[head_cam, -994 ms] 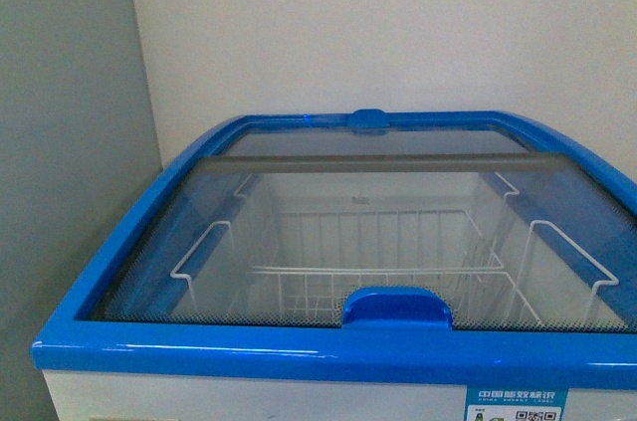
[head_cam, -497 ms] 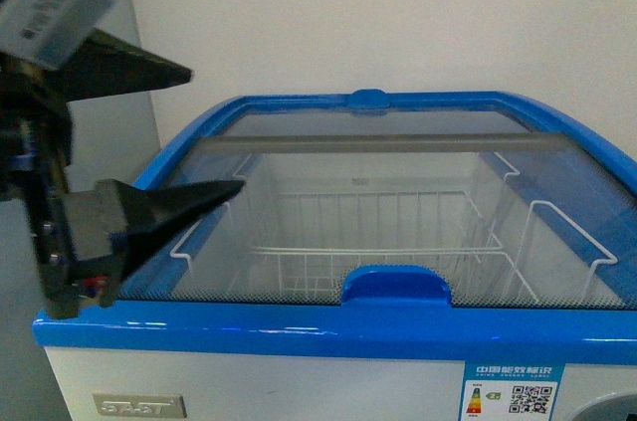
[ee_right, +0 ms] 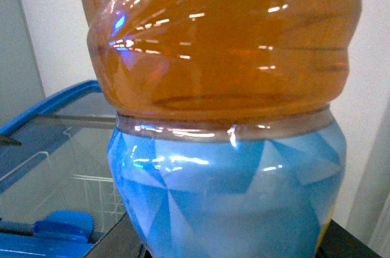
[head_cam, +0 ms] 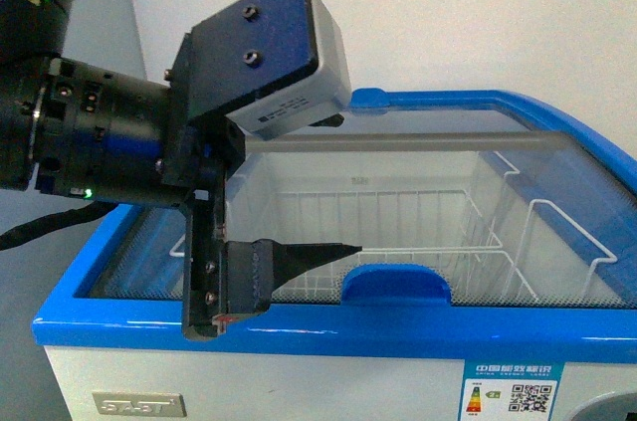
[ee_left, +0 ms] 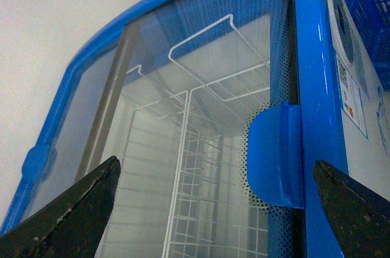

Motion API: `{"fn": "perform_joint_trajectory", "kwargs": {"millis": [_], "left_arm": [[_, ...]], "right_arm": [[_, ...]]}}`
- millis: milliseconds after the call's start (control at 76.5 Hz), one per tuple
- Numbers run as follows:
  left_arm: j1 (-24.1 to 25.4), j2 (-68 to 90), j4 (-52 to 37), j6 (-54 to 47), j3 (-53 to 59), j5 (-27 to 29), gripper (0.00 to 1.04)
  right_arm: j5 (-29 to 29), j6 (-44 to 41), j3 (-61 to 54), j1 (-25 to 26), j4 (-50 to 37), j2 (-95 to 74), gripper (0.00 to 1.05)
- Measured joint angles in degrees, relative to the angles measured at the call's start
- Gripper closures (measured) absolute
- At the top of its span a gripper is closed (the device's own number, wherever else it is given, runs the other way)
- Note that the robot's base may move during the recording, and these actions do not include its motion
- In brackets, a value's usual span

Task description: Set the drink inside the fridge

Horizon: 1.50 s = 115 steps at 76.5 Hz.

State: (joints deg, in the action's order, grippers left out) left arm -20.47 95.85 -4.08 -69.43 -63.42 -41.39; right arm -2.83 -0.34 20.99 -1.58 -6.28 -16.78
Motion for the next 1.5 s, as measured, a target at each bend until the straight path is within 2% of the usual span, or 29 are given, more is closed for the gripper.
{"fn": "perform_joint_trajectory", "kwargs": {"millis": [301,1125,1308,1504], "left_arm": [[-2.49,2.58,14.01,2.05,-7.78,1.01,0.08],[-3.85,13.05,14.03,4.94,-14.19,3.61,0.08],[-3.02,17.14,15.63,2.51,-19.26,5.84,0.08],[-2.78,22.25,18.97,2.01,-26.45,4.52,0.08]], "right_arm": [[0.00,0.00,0.00,0.00,0.00,0.02,0.68],[0.00,0.00,0.00,0.00,0.00,0.02,0.68],[0.00,0.00,0.00,0.00,0.00,0.02,0.68],[0.07,0.00,0.00,-0.02,0.00,0.02,0.68]]}}
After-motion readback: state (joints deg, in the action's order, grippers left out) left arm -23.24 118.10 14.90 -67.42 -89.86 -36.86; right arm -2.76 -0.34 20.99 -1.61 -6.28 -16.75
